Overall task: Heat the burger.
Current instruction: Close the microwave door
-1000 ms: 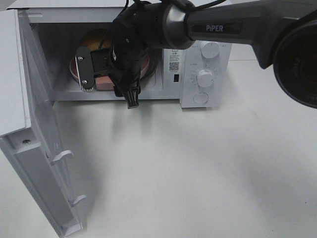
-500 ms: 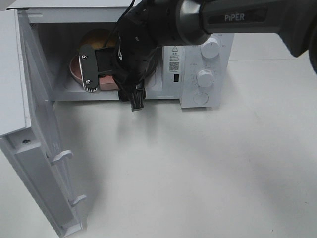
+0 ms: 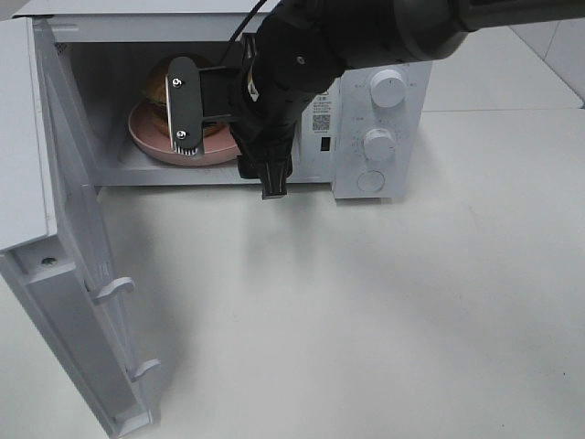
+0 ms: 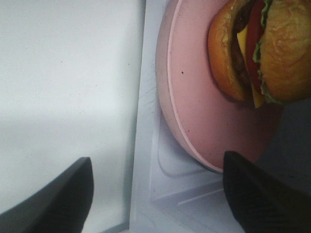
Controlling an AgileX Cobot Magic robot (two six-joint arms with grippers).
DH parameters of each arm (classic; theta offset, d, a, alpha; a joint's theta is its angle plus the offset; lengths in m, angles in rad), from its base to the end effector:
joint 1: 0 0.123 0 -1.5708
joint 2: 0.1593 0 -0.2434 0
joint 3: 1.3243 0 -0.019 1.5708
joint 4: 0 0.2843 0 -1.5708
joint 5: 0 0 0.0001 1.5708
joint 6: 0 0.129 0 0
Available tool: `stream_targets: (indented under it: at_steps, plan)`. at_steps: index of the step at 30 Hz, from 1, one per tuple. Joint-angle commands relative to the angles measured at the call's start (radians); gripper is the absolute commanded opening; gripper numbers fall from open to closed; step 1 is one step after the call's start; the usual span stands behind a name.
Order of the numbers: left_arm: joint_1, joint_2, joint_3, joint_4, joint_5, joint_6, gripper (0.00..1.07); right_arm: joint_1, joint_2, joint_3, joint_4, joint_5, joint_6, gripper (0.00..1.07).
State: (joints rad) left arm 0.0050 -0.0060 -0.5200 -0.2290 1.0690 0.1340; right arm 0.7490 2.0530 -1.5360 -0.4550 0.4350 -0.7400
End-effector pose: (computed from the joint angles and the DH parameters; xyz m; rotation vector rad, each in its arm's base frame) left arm 0.0952 -0.0252 0.2849 0.1447 2.0054 -0.1844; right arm 0.3810 0.3215 0.1236 -1.9191 1.4711 -0.4127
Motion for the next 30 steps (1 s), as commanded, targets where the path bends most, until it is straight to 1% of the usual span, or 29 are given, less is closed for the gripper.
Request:
stream_targets:
  at_steps: [1,2,3,5,6,7,9,10,11,12,14,15,17,20,22,23,25,28,30]
  plan:
    - [-0.004,-0.018,0.002,-0.002,0.007,-0.001,1.0,-0.002,-0.072,0.083,-0.015,-0.039,0.066,0.71]
    - [-0.004,-0.018,0.002,-0.002,0.007,-0.001,1.0,-0.002,-0.072,0.083,-0.015,-0.039,0.066,0.71]
    - [-0.004,-0.018,0.002,-0.002,0.007,-0.001,1.0,-0.002,-0.101,0.121,-0.015,-0.046,0.082,0.71]
    - [-0.004,-0.018,0.002,-0.002,0.007,-0.001,1.0,-0.002,-0.115,0.141,-0.015,-0.051,0.093,0.71]
    - [-0.004,-0.018,0.002,-0.002,0.007,-0.001,1.0,-0.002,-0.14,0.182,-0.014,-0.063,0.117,0.71]
    - [-0.004,-0.018,0.002,-0.002,0.007,-0.001,1.0,-0.002,-0.14,0.182,-0.014,-0.063,0.117,0.71]
    - [-0.004,-0.018,0.002,-0.002,0.007,-0.001,1.0,-0.002,-0.18,0.234,-0.013,-0.064,0.16,0.71]
    - [-0.004,-0.018,0.002,-0.002,0.007,-0.001,1.0,-0.002,-0.18,0.234,-0.013,-0.064,0.16,0.71]
    - [-0.004,-0.018,0.002,-0.002,0.007,-0.001,1.0,-0.002,-0.206,0.266,-0.013,-0.064,0.194,0.71]
    - [-0.004,-0.018,0.002,-0.002,0.007,-0.001,1.0,-0.002,-0.206,0.266,-0.013,-0.064,0.194,0.71]
    - [-0.004,-0.018,0.002,-0.002,0.007,-0.001,1.0,-0.002,-0.251,0.313,-0.013,-0.064,0.262,0.71]
    - [-0.004,-0.018,0.002,-0.002,0.007,-0.001,1.0,-0.002,-0.251,0.313,-0.013,-0.064,0.262,0.71]
    - [-0.004,-0.018,0.002,-0.002,0.007,-0.001,1.0,-0.002,-0.295,0.366,-0.013,-0.063,0.334,0.71]
    - [-0.004,-0.018,0.002,-0.002,0.007,-0.001,1.0,-0.002,-0.324,0.397,-0.013,-0.062,0.385,0.71]
    - [-0.004,-0.018,0.002,-0.002,0.007,-0.001,1.0,-0.002,-0.389,0.464,-0.013,-0.059,0.484,0.71]
    - [-0.004,-0.018,0.002,-0.002,0.007,-0.001,1.0,-0.002,-0.389,0.464,-0.013,-0.059,0.484,0.71]
    - [-0.004,-0.018,0.002,-0.002,0.007,-0.001,1.0,-0.002,-0.439,0.515,-0.01,-0.05,0.549,0.71]
    - [-0.004,-0.018,0.002,-0.002,0.007,-0.001,1.0,-0.002,-0.458,0.53,-0.008,-0.045,0.564,0.71]
    - [-0.004,-0.018,0.002,-0.002,0.007,-0.001,1.0,-0.002,-0.53,0.6,-0.005,0.002,0.625,0.71]
